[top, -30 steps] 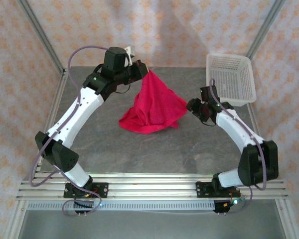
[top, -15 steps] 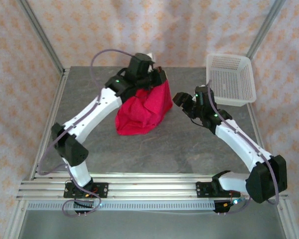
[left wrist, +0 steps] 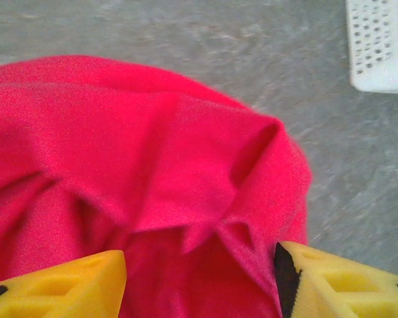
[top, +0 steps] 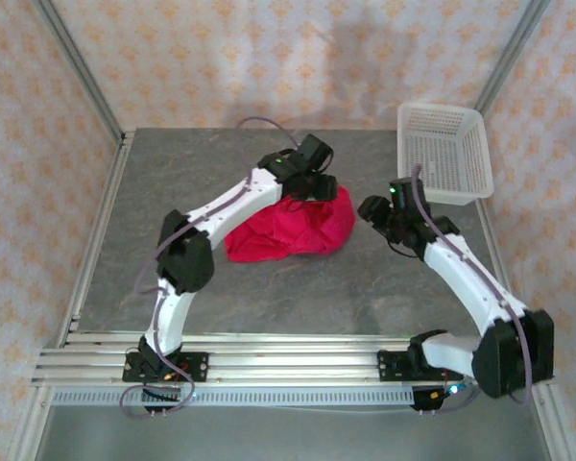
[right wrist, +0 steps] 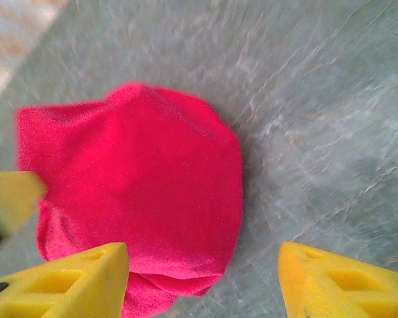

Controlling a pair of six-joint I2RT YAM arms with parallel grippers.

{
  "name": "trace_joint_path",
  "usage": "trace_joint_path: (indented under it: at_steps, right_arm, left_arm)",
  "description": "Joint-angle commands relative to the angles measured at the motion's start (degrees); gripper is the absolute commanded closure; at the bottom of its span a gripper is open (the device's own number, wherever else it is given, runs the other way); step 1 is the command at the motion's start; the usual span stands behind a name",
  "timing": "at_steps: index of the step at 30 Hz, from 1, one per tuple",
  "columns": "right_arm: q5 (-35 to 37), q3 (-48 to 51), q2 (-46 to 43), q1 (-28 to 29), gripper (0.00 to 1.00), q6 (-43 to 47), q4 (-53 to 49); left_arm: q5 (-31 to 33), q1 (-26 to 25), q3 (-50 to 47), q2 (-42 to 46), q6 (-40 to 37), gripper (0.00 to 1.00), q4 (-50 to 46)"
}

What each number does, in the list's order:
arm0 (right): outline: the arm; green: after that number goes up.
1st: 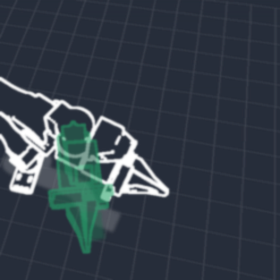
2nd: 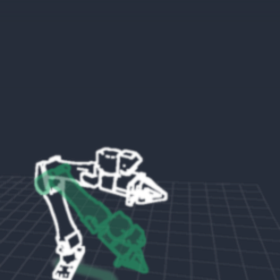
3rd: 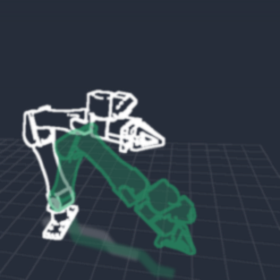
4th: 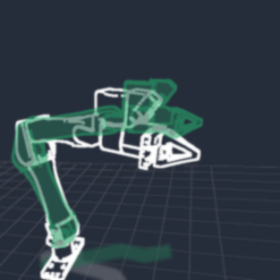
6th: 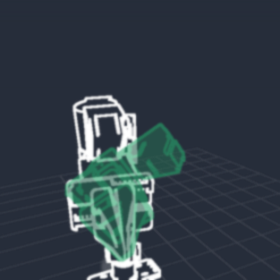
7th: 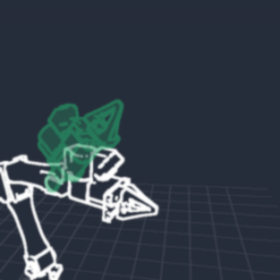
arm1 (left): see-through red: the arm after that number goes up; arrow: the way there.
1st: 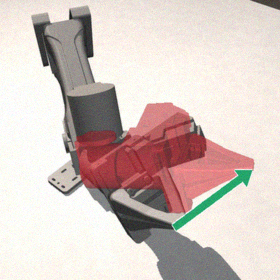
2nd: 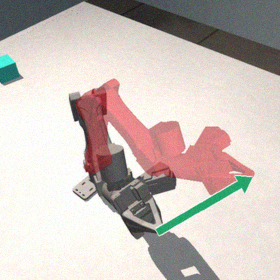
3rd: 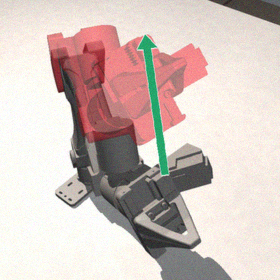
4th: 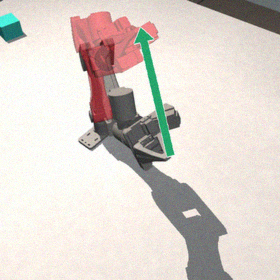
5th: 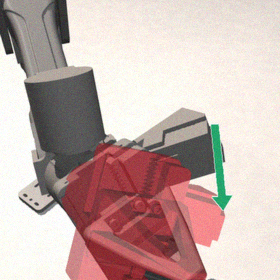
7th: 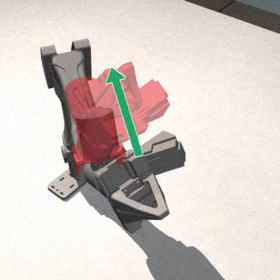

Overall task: Fold the inside-out t-shirt
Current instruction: Turn the T-shirt inside out at the center of the table.

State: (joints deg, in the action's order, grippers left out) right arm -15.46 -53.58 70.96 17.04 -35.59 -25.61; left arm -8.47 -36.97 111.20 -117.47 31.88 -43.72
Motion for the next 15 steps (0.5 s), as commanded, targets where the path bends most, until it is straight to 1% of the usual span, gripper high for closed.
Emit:
trace_joint_path:
  at_steps: [1,3,4,6,10,15]
  right_arm:
    - [-1.42,-3.44,4.58,1.90,0.39,2.84,-0.65]
    - [-1.84,-3.63,6.65,1.90,0.39,1.90,0.64]
    - [-2.15,-3.75,7.23,1.90,0.39,1.61,1.28]
    - [-2.54,-4.08,7.80,1.97,0.40,1.23,1.83]
    - [-2.47,-4.52,7.34,2.12,0.40,1.49,1.55]
    - [-2.98,-5.03,6.66,2.19,0.40,1.62,0.43]
  left_arm:
    - [3.53,2.46,-9.49,12.75,-2.35,0.43,0.99]
    - [1.82,2.59,-15.03,15.48,-2.85,0.43,4.89]
    - [1.12,2.60,-16.11,15.65,-3.20,0.41,5.29]
    - [0.68,2.61,-15.95,14.53,-3.89,0.38,4.08]
    - [-1.22,2.61,-15.54,11.26,-3.60,0.38,5.20]
    - [-3.13,2.61,-11.40,3.26,-2.57,0.43,5.46]
